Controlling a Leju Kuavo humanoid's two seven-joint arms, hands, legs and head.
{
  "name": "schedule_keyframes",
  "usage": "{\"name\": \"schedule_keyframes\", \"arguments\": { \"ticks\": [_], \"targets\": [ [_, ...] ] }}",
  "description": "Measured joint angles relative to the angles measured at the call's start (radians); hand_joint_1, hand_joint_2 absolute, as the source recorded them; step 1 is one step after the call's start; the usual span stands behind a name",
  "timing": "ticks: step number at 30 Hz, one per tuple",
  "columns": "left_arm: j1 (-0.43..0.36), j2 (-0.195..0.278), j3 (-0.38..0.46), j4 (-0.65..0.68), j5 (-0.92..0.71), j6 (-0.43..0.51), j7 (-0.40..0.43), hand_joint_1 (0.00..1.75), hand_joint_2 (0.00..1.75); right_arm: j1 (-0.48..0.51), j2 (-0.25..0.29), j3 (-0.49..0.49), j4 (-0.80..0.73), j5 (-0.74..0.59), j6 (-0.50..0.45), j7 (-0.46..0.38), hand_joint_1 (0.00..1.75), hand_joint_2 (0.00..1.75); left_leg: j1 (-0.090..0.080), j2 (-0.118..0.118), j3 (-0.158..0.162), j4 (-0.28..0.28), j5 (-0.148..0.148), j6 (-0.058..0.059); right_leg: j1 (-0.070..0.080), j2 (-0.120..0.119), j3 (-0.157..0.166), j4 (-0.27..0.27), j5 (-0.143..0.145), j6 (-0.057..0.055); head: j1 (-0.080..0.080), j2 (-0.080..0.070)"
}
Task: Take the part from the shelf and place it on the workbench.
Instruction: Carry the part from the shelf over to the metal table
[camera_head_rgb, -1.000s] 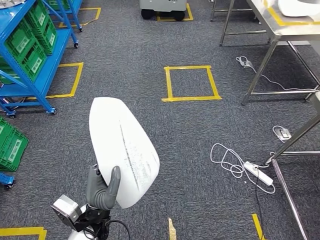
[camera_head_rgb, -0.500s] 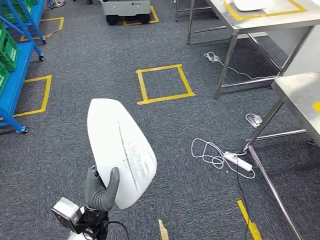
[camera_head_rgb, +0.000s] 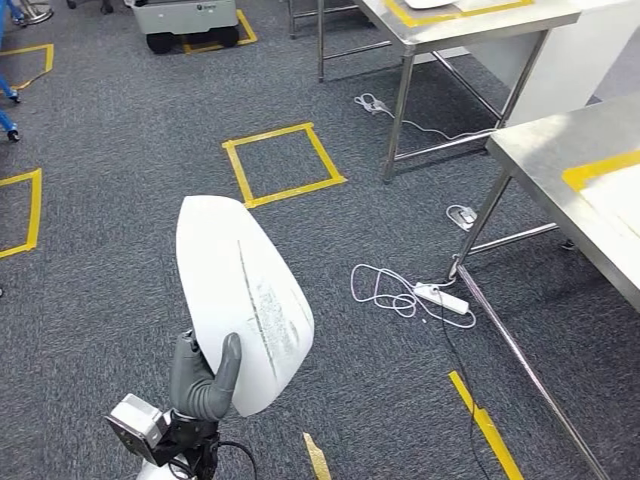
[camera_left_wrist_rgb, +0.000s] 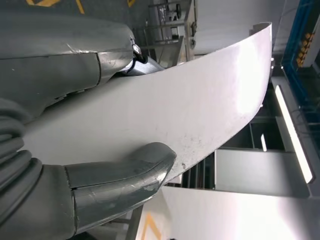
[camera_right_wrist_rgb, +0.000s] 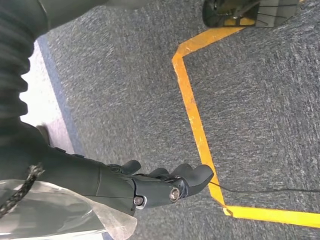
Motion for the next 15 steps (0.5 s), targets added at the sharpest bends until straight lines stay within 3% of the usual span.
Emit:
{"name": "schedule_keyframes", "arguments": {
  "ticks": [1,3,5,6,8,10,11,12,14,15],
  "targets": [
    [0.0,0.0,0.0,0.0,0.0,0.001,0.0,1.75,1.75,-0.002,0.0,0.0,0.0,0.0,0.001,0.0,0.0,1.75,-0.002,0.007,0.001,0.002,-0.002,-0.005,0.003,-0.007,0.013,-0.022,0.002,-0.005,-0.001,0.0],
    [-0.001,0.0,0.0,0.0,-0.001,0.004,0.0,1.75,1.75,-0.002,0.001,0.0,0.0,0.002,0.004,-0.001,0.0,1.75,-0.002,0.02,0.004,0.003,-0.004,-0.014,0.006,0.008,0.013,-0.023,0.001,-0.019,-0.002,0.0],
    [-0.003,-0.001,0.0,0.0,-0.001,0.007,0.0,1.75,1.75,0.0,0.001,0.0,0.0,0.003,0.006,0.0,0.0,1.75,0.003,0.005,0.002,0.021,-0.023,-0.025,0.005,0.026,0.013,-0.024,0.003,-0.031,-0.004,0.0],
    [-0.003,-0.001,0.0,0.0,-0.001,0.009,0.0,1.75,1.75,-0.001,0.001,0.0,0.0,0.004,0.006,0.001,0.0,1.75,0.005,-0.016,-0.011,0.055,-0.046,-0.03,0.003,0.035,0.014,-0.025,0.005,-0.037,-0.005,0.0],
    [-0.002,0.0,0.0,0.0,0.0,0.011,0.0,1.75,1.75,-0.004,0.001,0.0,0.0,0.007,0.007,0.001,0.0,1.75,0.006,-0.059,-0.066,0.182,-0.113,-0.033,0.003,0.056,0.013,-0.025,0.007,-0.045,-0.009,0.0],
    [0.0,0.003,0.0,0.0,0.0,0.012,0.0,1.75,1.75,-0.006,0.001,0.0,0.0,0.008,0.009,0.001,0.0,1.75,0.005,-0.073,-0.119,0.291,-0.148,-0.029,0.007,0.08,0.013,-0.025,0.008,-0.049,-0.01,0.0],
    [0.0,0.004,0.0,0.0,0.0,0.013,0.0,1.75,1.75,-0.005,0.001,0.0,0.0,0.009,0.009,0.001,0.0,1.75,0.005,-0.077,-0.125,0.298,-0.136,-0.025,0.009,0.093,0.014,-0.025,0.008,-0.05,-0.01,0.0],
    [0.0,0.004,0.0,0.0,0.0,0.013,0.0,1.75,1.75,-0.005,0.001,0.0,0.0,0.009,0.01,0.001,0.0,1.75,0.004,-0.081,-0.113,0.266,-0.106,-0.019,0.011,0.106,0.014,-0.024,0.009,-0.05,-0.01,0.0],
    [0.0,0.004,0.001,0.0,0.0,0.013,0.0,1.75,1.75,-0.005,0.003,0.0,0.0,0.009,0.012,0.002,0.0,1.75,0.001,-0.114,-0.057,0.135,-0.032,-0.004,0.014,0.133,0.015,-0.024,0.01,-0.048,-0.009,0.0],
    [-0.001,0.004,0.001,0.0,0.0,0.013,0.0,1.75,1.75,-0.006,0.004,0.0,0.0,0.01,0.012,0.002,0.0,1.75,0.0,-0.133,-0.031,0.074,-0.01,0.002,0.014,0.145,0.013,-0.022,0.011,-0.046,-0.009,0.0]
  ]
}}
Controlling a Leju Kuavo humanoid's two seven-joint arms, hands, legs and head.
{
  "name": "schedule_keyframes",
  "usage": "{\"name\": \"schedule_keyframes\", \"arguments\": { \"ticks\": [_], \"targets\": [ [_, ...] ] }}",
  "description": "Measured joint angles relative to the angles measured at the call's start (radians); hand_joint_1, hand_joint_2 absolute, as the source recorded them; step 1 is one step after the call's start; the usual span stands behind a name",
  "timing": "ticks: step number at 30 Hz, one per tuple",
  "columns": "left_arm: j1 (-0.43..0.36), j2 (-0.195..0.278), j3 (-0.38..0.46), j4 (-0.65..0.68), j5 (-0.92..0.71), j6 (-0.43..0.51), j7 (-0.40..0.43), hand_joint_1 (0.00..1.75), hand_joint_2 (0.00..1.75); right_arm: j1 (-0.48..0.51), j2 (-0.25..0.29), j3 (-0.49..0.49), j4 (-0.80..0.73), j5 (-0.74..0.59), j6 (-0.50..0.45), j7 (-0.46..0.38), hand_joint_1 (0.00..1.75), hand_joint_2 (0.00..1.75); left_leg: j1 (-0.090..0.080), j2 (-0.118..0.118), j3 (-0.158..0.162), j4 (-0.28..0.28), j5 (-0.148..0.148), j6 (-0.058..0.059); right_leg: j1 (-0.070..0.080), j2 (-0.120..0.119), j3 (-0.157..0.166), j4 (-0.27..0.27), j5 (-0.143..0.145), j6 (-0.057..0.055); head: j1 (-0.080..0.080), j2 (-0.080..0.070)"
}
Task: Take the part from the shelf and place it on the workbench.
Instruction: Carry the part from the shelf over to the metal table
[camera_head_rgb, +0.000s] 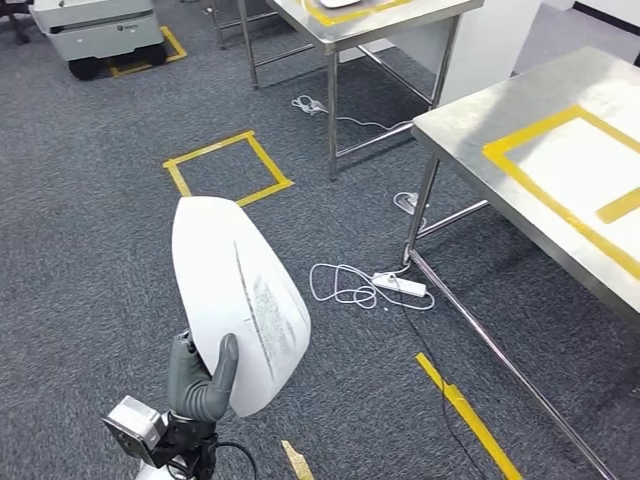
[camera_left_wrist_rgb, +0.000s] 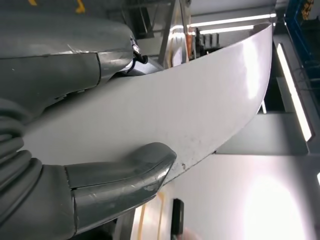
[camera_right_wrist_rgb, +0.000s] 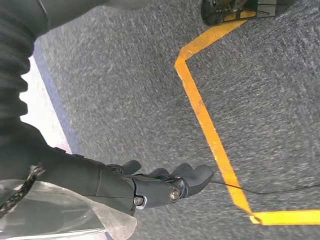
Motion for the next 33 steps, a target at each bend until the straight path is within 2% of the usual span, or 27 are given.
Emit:
{"name": "schedule_keyframes", "arguments": {
  "ticks": [1,2,4,5,6,8,9,10,11,12,13,15,16,17,19,20,21,23,24,25,26,27,28,30,31,32,33],
  "targets": [
    [0.0,0.0,0.0,0.0,0.0,0.0,0.0,1.75,1.75,-0.001,0.001,0.0,0.0,0.0,0.0,0.0,0.0,1.75,-0.001,-0.015,0.016,-0.039,0.01,0.004,-0.001,0.01,-0.003,0.001,0.002,0.004,0.0,0.0],
    [0.0,0.0,0.0,0.0,0.0,0.0,0.0,1.75,1.75,-0.001,0.002,0.0,0.0,0.001,0.001,0.0,0.0,1.75,-0.002,-0.021,0.023,-0.055,0.01,0.005,-0.002,0.02,-0.007,0.001,0.004,0.009,0.0,0.0],
    [-0.001,-0.001,0.0,0.0,0.0,0.001,0.0,1.75,1.75,0.002,0.002,0.0,0.0,0.004,0.001,0.002,0.0,1.75,-0.001,-0.004,0.025,-0.066,0.014,0.008,-0.005,0.031,-0.016,0.001,0.007,0.02,0.0,0.0],
    [-0.001,-0.002,0.0,-0.001,0.0,0.002,0.0,1.75,1.75,0.003,0.002,0.0,0.0,0.008,0.001,0.006,0.0,1.75,0.001,0.006,0.026,-0.071,0.017,0.011,-0.004,0.016,-0.023,0.009,0.0,0.024,0.001,0.0],
    [0.001,-0.002,0.001,-0.003,0.0,0.003,0.0,1.75,1.75,0.002,0.003,0.0,0.0,0.013,0.001,0.011,0.0,1.75,0.003,0.019,0.027,-0.076,0.021,0.015,-0.003,-0.008,-0.038,0.033,-0.017,0.028,0.005,0.0],
    [0.01,-0.003,0.003,-0.011,0.001,0.009,-0.001,1.75,1.75,-0.007,0.005,0.002,0.0,0.027,0.003,0.023,0.0,1.75,0.003,0.047,0.027,-0.08,0.023,0.019,-0.004,-0.066,-0.091,0.141,-0.078,0.037,0.012,0.0],
    [0.016,-0.003,0.005,-0.015,0.001,0.012,-0.001,1.75,1.75,-0.012,0.006,0.003,0.0,0.033,0.004,0.027,0.0,1.75,0.003,0.062,0.026,-0.08,0.023,0.02,-0.006,-0.079,-0.123,0.207,-0.108,0.042,0.014,0.0],
    [0.022,-0.003,0.007,-0.019,0.001,0.015,-0.001,1.75,1.75,-0.015,0.008,0.004,0.0,0.038,0.005,0.03,0.0,1.75,0.002,0.076,0.025,-0.08,0.022,0.02,-0.01,-0.086,-0.146,0.256,-0.124,0.046,0.013,0.0],
    [0.026,-0.002,0.009,-0.023,0.0,0.017,-0.001,1.75,1.75,-0.017,0.009,0.005,0.0,0.043,0.005,0.032,0.0,1.75,0.002,0.089,0.025,-0.079,0.021,0.019,-0.013,-0.09,-0.153,0.274,-0.122,0.05,0.014,0.0],
    [0.029,-0.002,0.01,-0.027,0.0,0.02,-0.001,1.75,1.75,-0.017,0.01,0.006,0.0,0.049,0.005,0.034,0.0,1.75,0.003,0.101,0.026,-0.079,0.019,0.017,-0.016,-0.094,-0.139,0.25,-0.101,0.053,0.014,0.0],
    [0.03,-0.002,0.012,-0.031,-0.001,0.021,-0.001,1.75,1.75,-0.018,0.011,0.009,0.0,0.054,0.006,0.035,0.0,1.75,0.003,0.111,0.027,-0.079,0.017,0.014,-0.018,-0.104,-0.105,0.191,-0.068,0.056,0.014,0.0],
    [0.032,-0.002,0.016,-0.039,-0.002,0.022,-0.001,1.75,1.75,-0.022,0.012,0.014,0.0,0.061,0.007,0.037,0.0,1.75,0.002,0.129,0.032,-0.076,0.011,0.004,-0.017,-0.142,-0.028,0.056,-0.023,0.055,0.014,0.0],
    [0.032,-0.002,0.018,-0.043,-0.003,0.022,-0.001,1.75,1.75,-0.025,0.013,0.017,0.0,0.063,0.007,0.037,0.0,1.75,0.0,0.137,0.034,-0.074,0.008,-0.002,-0.015,-0.155,-0.005,0.017,-0.015,0.05,0.013,0.0],
    [0.032,-0.003,0.019,-0.046,-0.004,0.022,-0.001,1.75,1.75,-0.027,0.015,0.019,0.0,0.064,0.007,0.038,0.0,1.75,-0.003,0.144,0.035,-0.072,0.006,-0.007,-0.013,-0.161,0.003,0.003,-0.017,0.044,0.013,0.0],
    [0.033,-0.003,0.02,-0.052,-0.006,0.023,-0.001,1.75,1.75,-0.028,0.016,0.024,0.0,0.064,0.007,0.038,0.0,1.75,-0.002,0.154,0.037,-0.069,0.002,-0.017,-0.011,-0.14,0.002,0.004,-0.014,0.028,0.012,0.0],
    [0.032,-0.004,0.021,-0.054,-0.006,0.023,-0.001,1.75,1.75,-0.028,0.016,0.026,0.0,0.063,0.007,0.038,0.0,1.75,0.0,0.146,0.037,-0.063,-0.005,-0.022,-0.012,-0.131,0.002,0.003,-0.013,0.023,0.012,0.0],
    [0.032,-0.004,0.021,-0.057,-0.007,0.024,-0.001,1.75,1.75,-0.028,0.016,0.027,0.0,0.063,0.007,0.038,0.0,1.75,0.003,0.128,0.031,-0.044,-0.02,-0.028,-0.013,-0.121,0.003,0.002,-0.012,0.017,0.011,0.0],
    [0.033,-0.005,0.022,-0.061,-0.009,0.023,0.0,1.75,1.75,-0.03,0.018,0.028,0.0,0.06,0.006,0.036,0.0,1.75,0.007,0.08,-0.01,0.054,-0.077,-0.034,-0.014,-0.1,0.003,0.001,-0.01,0.006,0.007,0.0],
    [0.035,-0.005,0.023,-0.062,-0.01,0.023,0.001,1.75,1.75,-0.031,0.019,0.029,0.0,0.059,0.006,0.035,0.0,1.75,0.007,0.066,-0.042,0.122,-0.107,-0.035,-0.013,-0.088,0.003,0.001,-0.01,0.003,0.006,0.0],
    [0.037,-0.005,0.024,-0.062,-0.01,0.023,0.002,1.75,1.75,-0.031,0.02,0.029,0.0,0.057,0.005,0.034,0.0,1.75,0.007,0.06,-0.071,0.18,-0.126,-0.034,-0.011,-0.074,0.003,0.001,-0.009,0.001,0.005,0.0],
    [0.04,-0.005,0.024,-0.062,-0.01,0.023,0.003,1.75,1.75,-0.03,0.021,0.029,0.0,0.054,0.005,0.033,0.0,1.75,0.007,0.056,-0.088,0.211,-0.126,-0.032,-0.01,-0.06,0.003,0.002,-0.009,0.0,0.005,0.0],
    [0.042,-0.005,0.024,-0.062,-0.011,0.023,0.003,1.75,1.75,-0.029,0.021,0.029,0.0,0.049,0.007,0.03,0.0,1.75,0.007,0.054,-0.088,0.203,-0.105,-0.028,-0.008,-0.046,0.004,0.002,-0.009,0.0,0.005,0.0],
    [0.043,-0.005,0.025,-0.062,-0.01,0.022,0.003,1.75,1.75,-0.027,0.021,0.028,0.0,0.042,0.012,0.026,0.0,1.75,0.007,0.047,-0.071,0.159,-0.068,-0.022,-0.006,-0.031,0.006,0.002,-0.008,0.0,0.004,0.0],
    [0.042,-0.005,0.025,-0.062,-0.01,0.018,0.004,1.75,1.75,-0.026,0.023,0.027,0.0,0.022,0.028,0.012,0.0,1.75,0.006,0.009,-0.018,0.03,0.001,-0.006,-0.004,-0.005,0.006,0.003,-0.008,0.001,0.005,0.0],
    [0.042,-0.005,0.025,-0.063,-0.009,0.014,0.004,1.75,1.75,-0.027,0.025,0.026,0.0,0.01,0.038,0.005,0.0,1.75,0.006,-0.01,0.002,-0.019,0.016,-0.002,-0.004,0.006,0.003,0.004,-0.006,0.004,0.004,0.0],
    [0.041,-0.006,0.025,-0.063,-0.009,0.011,0.004,1.75,1.75,-0.027,0.027,0.024,0.0,0.001,0.045,0.0,0.0,1.75,0.005,-0.023,0.013,-0.046,0.019,0.001,-0.006,0.016,-0.001,0.004,-0.005,0.009,0.004,0.0],
    [0.039,-0.006,0.025,-0.063,-0.008,0.008,0.004,1.75,1.75,-0.025,0.028,0.022,0.0,-0.007,0.052,-0.004,0.0,1.75,0.003,-0.023,0.017,-0.055,0.015,0.002,-0.008,0.026,-0.005,0.004,-0.002,0.015,0.004,0.0]
  ]
}}
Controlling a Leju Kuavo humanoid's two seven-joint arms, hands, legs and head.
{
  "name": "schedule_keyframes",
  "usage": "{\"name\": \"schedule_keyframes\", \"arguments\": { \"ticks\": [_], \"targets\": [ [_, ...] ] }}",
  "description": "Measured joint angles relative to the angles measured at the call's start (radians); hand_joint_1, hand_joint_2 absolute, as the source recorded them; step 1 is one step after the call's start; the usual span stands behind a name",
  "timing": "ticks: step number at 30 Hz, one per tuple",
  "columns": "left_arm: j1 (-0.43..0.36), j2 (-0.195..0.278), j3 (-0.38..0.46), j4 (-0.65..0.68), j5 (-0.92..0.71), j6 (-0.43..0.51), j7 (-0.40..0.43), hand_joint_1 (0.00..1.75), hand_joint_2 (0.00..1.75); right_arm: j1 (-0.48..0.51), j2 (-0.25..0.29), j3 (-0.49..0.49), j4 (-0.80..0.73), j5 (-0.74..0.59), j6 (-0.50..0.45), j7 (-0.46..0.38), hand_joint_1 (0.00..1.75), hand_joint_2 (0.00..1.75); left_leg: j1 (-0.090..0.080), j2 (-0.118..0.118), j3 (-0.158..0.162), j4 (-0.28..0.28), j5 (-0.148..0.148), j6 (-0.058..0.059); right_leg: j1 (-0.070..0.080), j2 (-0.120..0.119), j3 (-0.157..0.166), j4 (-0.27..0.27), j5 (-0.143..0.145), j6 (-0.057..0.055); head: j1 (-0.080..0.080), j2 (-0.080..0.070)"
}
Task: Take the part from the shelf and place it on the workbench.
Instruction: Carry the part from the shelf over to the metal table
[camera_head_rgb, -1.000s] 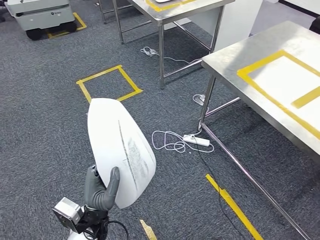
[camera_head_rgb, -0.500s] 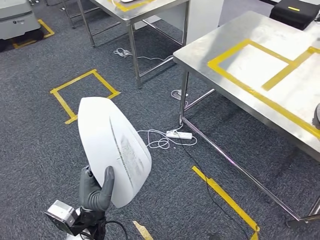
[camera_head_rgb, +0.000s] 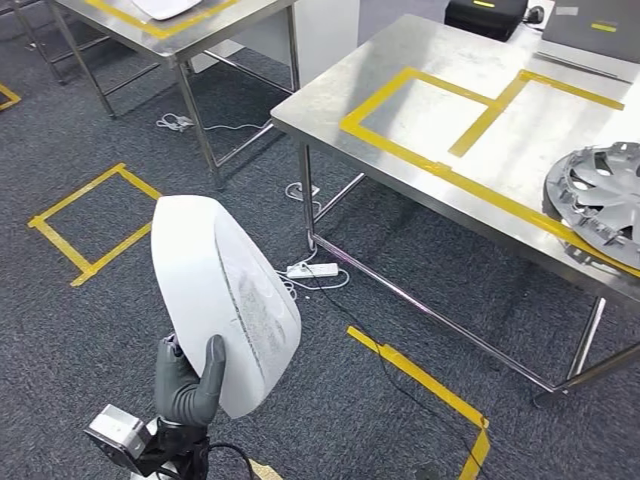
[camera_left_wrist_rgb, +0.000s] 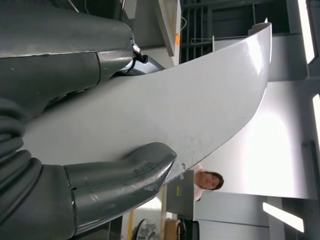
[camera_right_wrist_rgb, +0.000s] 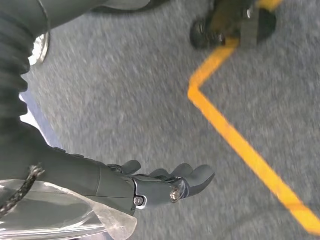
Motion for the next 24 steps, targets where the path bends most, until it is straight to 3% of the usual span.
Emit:
{"name": "schedule_keyframes", "arguments": {
  "ticks": [1,3,5,7,8,9,10,12,14,17,19,21,22,23,24],
  "targets": [
    [-0.002,0.0,0.0,0.0,0.001,-0.002,0.0,1.75,1.75,0.003,0.0,-0.003,0.0,-0.005,0.005,-0.003,0.0,1.75,0.0,0.008,0.003,-0.007,0.001,0.0,-0.002,0.009,-0.007,-0.002,0.003,0.007,-0.001,0.0],
    [-0.007,-0.002,0.0,0.0,0.006,-0.004,0.0,1.75,1.75,0.01,-0.001,-0.011,0.0,-0.012,0.012,-0.009,0.0,1.75,0.003,0.03,0.008,-0.022,0.008,0.005,-0.001,-0.02,-0.02,0.011,-0.009,0.018,0.002,0.0],
    [-0.01,-0.003,0.0,0.001,0.01,-0.007,0.0,1.75,1.75,0.012,-0.003,-0.018,0.0,-0.02,0.016,-0.017,0.0,1.75,0.006,0.061,0.011,-0.032,0.013,0.01,0.0,-0.081,-0.065,0.099,-0.063,0.027,0.008,0.0],
    [-0.01,-0.003,0.001,0.004,0.012,-0.01,0.0,1.75,1.75,0.01,-0.003,-0.023,-0.001,-0.025,0.017,-0.022,0.0,1.75,0.006,0.092,0.009,-0.032,0.012,0.012,-0.003,-0.109,-0.13,0.229,-0.123,0.038,0.01,0.0],
    [-0.01,-0.002,0.001,0.005,0.013,-0.01,0.0,1.75,1.75,0.01,-0.004,-0.025,-0.001,-0.026,0.017,-0.023,0.0,1.75,0.006,0.107,0.009,-0.032,0.011,0.012,-0.006,-0.112,-0.147,0.265,-0.13,0.043,0.01,0.0],
    [-0.01,-0.002,0.001,0.005,0.014,-0.01,0.0,1.75,1.75,0.011,-0.004,-0.028,-0.001,-0.027,0.016,-0.023,0.0,1.75,0.006,0.12,0.01,-0.032,0.01,0.01,-0.009,-0.116,-0.145,0.266,-0.12,0.047,0.01,0.0],
    [-0.01,-0.002,0.001,0.005,0.015,-0.01,0.0,1.75,1.75,0.012,-0.005,-0.03,-0.002,-0.028,0.013,-0.022,0.0,1.75,0.007,0.133,0.012,-0.032,0.008,0.007,-0.012,-0.124,-0.12,0.223,-0.092,0.05,0.01,0.0],
    [-0.01,-0.002,0.001,0.006,0.017,-0.01,0.0,1.75,1.75,0.014,-0.006,-0.035,-0.003,-0.028,0.009,-0.021,0.0,1.75,0.005,0.153,0.018,-0.03,0.001,-0.003,-0.013,-0.164,-0.038,0.082,-0.031,0.052,0.011,0.0],
    [-0.011,-0.002,0.001,0.006,0.017,-0.011,0.0,1.75,1.75,0.014,-0.005,-0.037,-0.004,-0.027,0.008,-0.021,0.0,1.75,-0.001,0.17,0.023,-0.025,-0.006,-0.014,-0.01,-0.19,0.011,-0.002,-0.008,0.04,0.007,0.0],
    [-0.015,-0.002,0.001,0.006,0.018,-0.011,-0.001,1.75,1.75,0.017,-0.005,-0.039,-0.004,-0.027,0.01,-0.02,0.0,1.75,-0.001,0.188,0.028,-0.02,-0.013,-0.026,-0.009,-0.165,0.011,-0.008,-0.009,0.017,0.002,0.0],
    [-0.017,-0.002,0.001,0.006,0.019,-0.014,-0.001,1.75,1.75,0.019,-0.005,-0.041,-0.004,-0.027,0.017,-0.017,0.0,1.75,0.006,0.152,0.016,0.02,-0.046,-0.037,-0.012,-0.144,0.012,-0.009,-0.006,0.004,-0.001,0.0],
    [-0.016,-0.001,0.001,0.007,0.02,-0.019,-0.001,1.75,1.75,0.017,-0.005,-0.043,-0.004,-0.027,0.027,-0.015,0.0,1.75,0.008,0.1,-0.035,0.138,-0.111,-0.042,-0.013,-0.12,0.011,-0.009,-0.004,-0.005,-0.005,0.0],
    [-0.015,0.0,0.001,0.008,0.021,-0.02,-0.001,1.75,1.75,0.017,-0.005,-0.044,-0.004,-0.027,0.032,-0.014,0.0,1.75,0.008,0.089,-0.067,0.205,-0.137,-0.042,-0.012,-0.107,0.011,-0.009,-0.004,-0.007,-0.006,0.0],
    [-0.015,0.0,0.001,0.01,0.022,-0.022,-0.001,1.75,1.75,0.018,-0.005,-0.045,-0.004,-0.028,0.036,-0.014,0.0,1.75,0.008,0.083,-0.092,0.253,-0.149,-0.041,-0.011,-0.094,0.011,-0.009,-0.004,-0.007,-0.006,0.0],
    [-0.015,0.001,0.001,0.013,0.023,-0.023,-0.001,1.75,1.75,0.02,-0.005,-0.046,-0.004,-0.028,0.04,-0.014,0.0,1.75,0.008,0.079,-0.101,0.266,-0.139,-0.039,-0.011,-0.08,0.012,-0.008,-0.004,-0.008,-0.006,0.0]
  ]
}}
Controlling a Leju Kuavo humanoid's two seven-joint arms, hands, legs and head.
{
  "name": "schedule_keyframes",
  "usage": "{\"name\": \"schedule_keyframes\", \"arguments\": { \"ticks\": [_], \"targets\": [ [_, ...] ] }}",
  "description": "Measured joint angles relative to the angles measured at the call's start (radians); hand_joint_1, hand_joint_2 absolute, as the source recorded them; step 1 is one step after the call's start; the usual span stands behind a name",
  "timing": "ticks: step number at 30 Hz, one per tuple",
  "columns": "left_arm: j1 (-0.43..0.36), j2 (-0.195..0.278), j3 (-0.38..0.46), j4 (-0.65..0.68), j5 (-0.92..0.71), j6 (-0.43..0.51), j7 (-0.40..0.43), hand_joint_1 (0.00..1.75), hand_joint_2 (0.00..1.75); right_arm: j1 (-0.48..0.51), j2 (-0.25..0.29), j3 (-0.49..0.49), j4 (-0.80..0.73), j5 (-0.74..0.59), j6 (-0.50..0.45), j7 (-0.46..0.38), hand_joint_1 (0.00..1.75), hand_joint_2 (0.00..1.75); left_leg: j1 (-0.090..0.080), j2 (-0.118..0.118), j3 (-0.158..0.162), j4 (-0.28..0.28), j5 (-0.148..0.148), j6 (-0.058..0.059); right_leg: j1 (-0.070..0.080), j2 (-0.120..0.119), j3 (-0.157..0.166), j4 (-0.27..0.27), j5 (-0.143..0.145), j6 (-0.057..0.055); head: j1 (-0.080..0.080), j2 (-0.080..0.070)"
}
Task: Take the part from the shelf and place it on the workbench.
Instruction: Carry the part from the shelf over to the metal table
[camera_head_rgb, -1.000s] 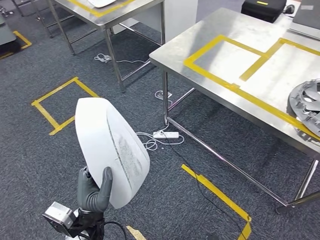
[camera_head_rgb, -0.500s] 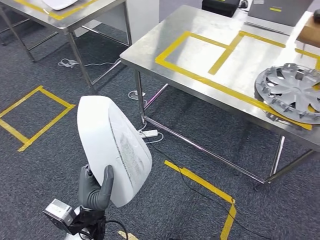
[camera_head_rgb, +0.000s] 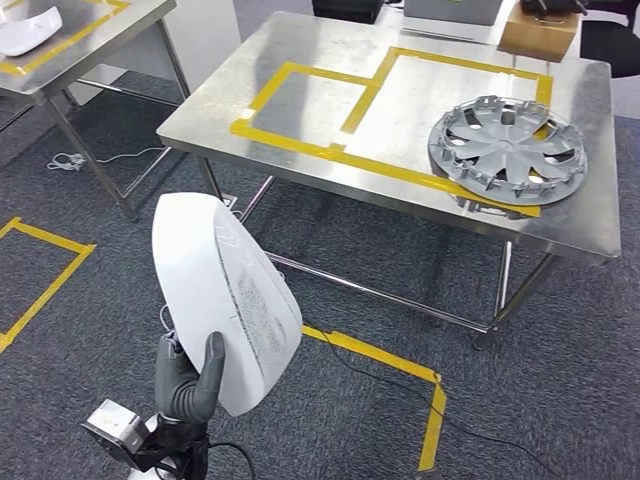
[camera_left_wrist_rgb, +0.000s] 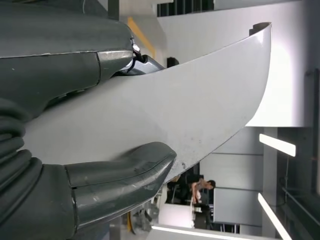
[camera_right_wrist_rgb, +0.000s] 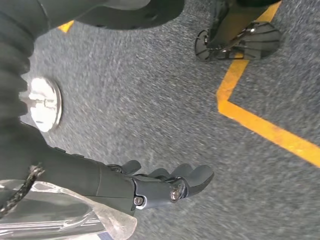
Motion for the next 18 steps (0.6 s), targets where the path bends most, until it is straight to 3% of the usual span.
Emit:
{"name": "schedule_keyframes", "arguments": {
  "ticks": [2,4,6,8,10,12,14,15,16,18],
  "targets": [
    [-0.001,0.0,0.0,0.004,0.001,-0.003,0.0,1.75,1.75,0.003,-0.001,-0.001,0.0,-0.003,0.007,0.0,0.0,1.75,0.0,-0.014,0.031,-0.084,0.07,0.009,0.001,0.029,0.002,0.001,0.0,0.001,0.0,0.0],
    [-0.003,0.0,0.0,0.006,0.002,-0.005,0.0,1.75,1.75,0.003,0.0,-0.002,0.0,-0.006,0.008,-0.001,0.0,1.75,0.002,-0.067,0.081,-0.211,0.132,0.02,0.001,0.056,0.0,0.004,0.001,0.005,0.001,0.0],
    [-0.004,0.0,0.0,0.008,0.005,-0.006,0.0,1.75,1.75,0.001,0.001,-0.002,0.0,-0.007,0.009,-0.002,0.0,1.75,0.002,-0.102,0.1,-0.265,0.14,0.024,-0.003,0.078,-0.011,0.005,0.005,0.017,0.001,0.0],
    [-0.008,-0.001,-0.001,0.01,0.006,-0.01,0.0,1.75,1.75,0.003,0.0,-0.004,0.0,-0.008,0.011,-0.002,0.0,1.75,0.001,-0.085,0.101,-0.276,0.141,0.027,-0.008,0.096,-0.023,0.003,0.01,0.032,0.0,0.0],
    [-0.013,-0.003,-0.002,0.011,0.007,-0.019,0.0,1.75,1.75,0.005,-0.001,-0.006,0.0,-0.01,0.015,-0.002,0.0,1.75,0.005,-0.058,0.104,-0.286,0.147,0.036,-0.005,0.062,-0.043,0.029,-0.009,0.042,0.004,0.0],
    [-0.015,-0.004,-0.003,0.013,0.007,-0.027,0.0,1.75,1.75,0.002,-0.002,-0.007,0.0,-0.009,0.019,-0.002,0.0,1.75,0.004,-0.027,0.105,-0.29,0.148,0.043,-0.001,-0.001,-0.097,0.134,-0.068,0.047,0.009,0.0],
    [-0.015,-0.004,-0.003,0.014,0.007,-0.03,0.0,1.75,1.75,-0.002,-0.004,-0.008,0.0,-0.009,0.021,-0.002,0.0,1.75,0.002,0.007,0.105,-0.29,0.147,0.045,-0.001,-0.028,-0.155,0.258,-0.119,0.052,0.01,0.0],
    [-0.016,-0.004,-0.003,0.015,0.007,-0.031,0.0,1.75,1.75,-0.001,-0.004,-0.008,0.0,-0.008,0.021,-0.001,0.0,1.75,0.001,0.022,0.105,-0.289,0.146,0.045,-0.001,-0.033,-0.164,0.282,-0.121,0.054,0.01,0.0],
    [-0.016,-0.004,-0.003,0.015,0.007,-0.031,0.0,1.75,1.75,0.0,-0.004,-0.008,0.0,-0.008,0.02,0.001,0.0,1.75,0.001,0.035,0.105,-0.289,0.145,0.044,-0.001,-0.037,-0.151,0.265,-0.104,0.054,0.01,0.0],
    [-0.018,-0.004,-0.003,0.015,0.007,-0.032,0.0,1.75,1.75,0.003,-0.004,-0.009,0.0,-0.006,0.016,0.005,0.0,1.75,0.0,0.057,0.108,-0.288,0.142,0.04,0.0,-0.062,-0.076,0.138,-0.044,0.052,0.011,0.0]
  ]
}}
